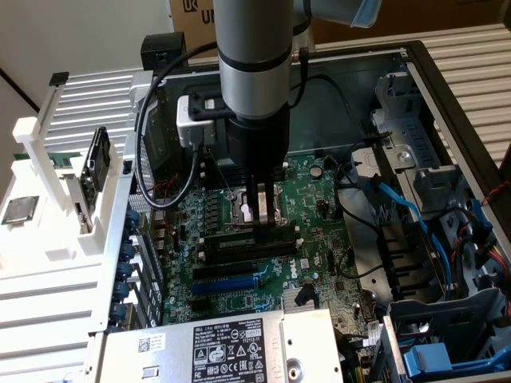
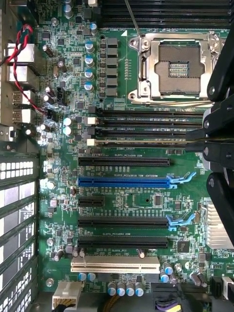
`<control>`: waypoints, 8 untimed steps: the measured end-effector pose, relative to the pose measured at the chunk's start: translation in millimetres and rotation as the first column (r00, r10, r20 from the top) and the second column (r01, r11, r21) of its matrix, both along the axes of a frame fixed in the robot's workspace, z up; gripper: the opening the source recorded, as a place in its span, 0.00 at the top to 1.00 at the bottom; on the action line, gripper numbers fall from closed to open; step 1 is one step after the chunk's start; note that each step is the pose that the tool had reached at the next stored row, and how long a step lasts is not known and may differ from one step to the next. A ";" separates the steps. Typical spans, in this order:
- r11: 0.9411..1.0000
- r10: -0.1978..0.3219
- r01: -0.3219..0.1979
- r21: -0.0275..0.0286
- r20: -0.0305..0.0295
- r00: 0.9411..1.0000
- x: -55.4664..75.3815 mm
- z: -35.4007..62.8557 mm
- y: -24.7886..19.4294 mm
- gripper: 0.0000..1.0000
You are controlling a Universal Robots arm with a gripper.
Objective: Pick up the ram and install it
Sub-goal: 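Insert the ram into the slot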
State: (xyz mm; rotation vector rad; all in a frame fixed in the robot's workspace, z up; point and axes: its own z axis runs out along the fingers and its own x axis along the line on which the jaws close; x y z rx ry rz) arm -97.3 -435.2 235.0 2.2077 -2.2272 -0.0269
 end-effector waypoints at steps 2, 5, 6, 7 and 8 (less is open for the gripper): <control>1.000 0.000 0.000 0.000 0.000 1.000 0.0 -0.2 0.0 0.87; 1.000 0.000 0.000 0.000 0.000 1.000 -0.1 -0.5 0.0 0.87; 1.000 0.000 0.000 0.000 0.000 1.000 -0.1 -0.6 0.0 0.87; 1.000 0.000 0.000 0.000 0.000 1.000 -0.1 -0.6 0.0 0.87; 1.000 0.000 0.000 0.000 0.000 1.000 -0.1 -0.7 0.0 0.87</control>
